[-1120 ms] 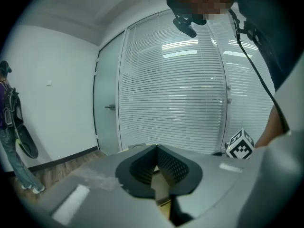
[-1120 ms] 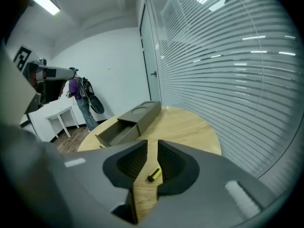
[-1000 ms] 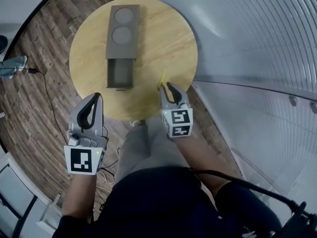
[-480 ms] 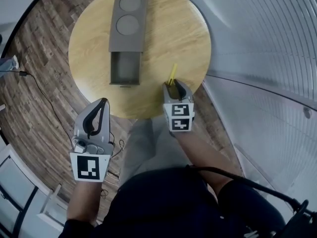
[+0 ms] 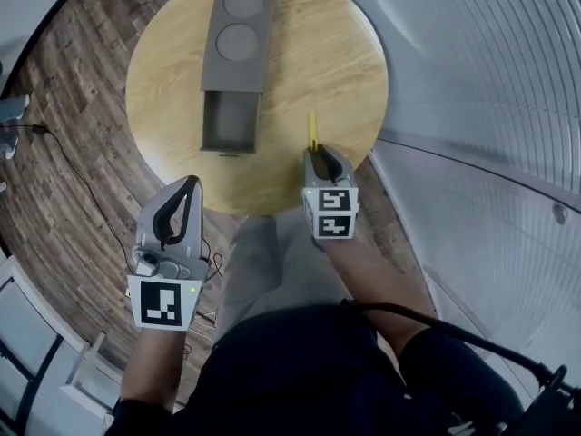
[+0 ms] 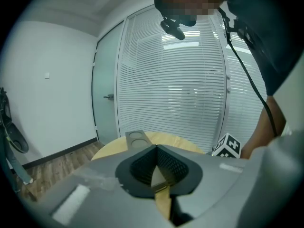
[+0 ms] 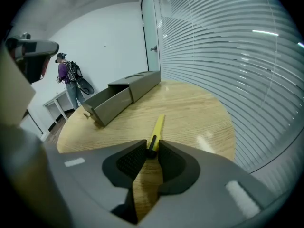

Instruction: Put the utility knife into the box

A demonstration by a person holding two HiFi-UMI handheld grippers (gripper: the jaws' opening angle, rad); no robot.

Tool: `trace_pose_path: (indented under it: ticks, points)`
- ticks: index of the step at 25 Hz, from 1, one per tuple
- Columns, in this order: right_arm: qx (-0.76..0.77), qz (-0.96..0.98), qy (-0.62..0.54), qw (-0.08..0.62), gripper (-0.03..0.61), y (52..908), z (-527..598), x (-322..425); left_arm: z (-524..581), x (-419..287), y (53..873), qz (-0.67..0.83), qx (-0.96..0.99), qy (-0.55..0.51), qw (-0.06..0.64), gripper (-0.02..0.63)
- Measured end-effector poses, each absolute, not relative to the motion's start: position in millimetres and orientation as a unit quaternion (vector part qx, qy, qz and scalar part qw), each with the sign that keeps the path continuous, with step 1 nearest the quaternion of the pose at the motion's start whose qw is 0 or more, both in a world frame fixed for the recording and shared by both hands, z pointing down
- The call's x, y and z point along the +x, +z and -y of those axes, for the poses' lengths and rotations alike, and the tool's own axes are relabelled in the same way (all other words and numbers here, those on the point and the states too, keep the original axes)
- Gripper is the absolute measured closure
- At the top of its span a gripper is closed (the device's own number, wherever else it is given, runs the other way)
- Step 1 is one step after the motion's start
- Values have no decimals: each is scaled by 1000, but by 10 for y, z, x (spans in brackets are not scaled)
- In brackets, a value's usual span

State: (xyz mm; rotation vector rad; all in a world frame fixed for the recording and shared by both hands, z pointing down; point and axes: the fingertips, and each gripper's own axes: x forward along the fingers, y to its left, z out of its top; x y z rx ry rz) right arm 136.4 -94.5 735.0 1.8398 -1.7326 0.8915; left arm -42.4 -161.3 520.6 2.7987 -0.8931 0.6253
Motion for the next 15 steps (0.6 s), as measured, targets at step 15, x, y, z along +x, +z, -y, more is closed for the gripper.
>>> trace_pose_path:
  ticks: [15]
  points:
    - [645,670,306,206,505,7010,993,1393,1659,-361,4857,323,927,182,58,611]
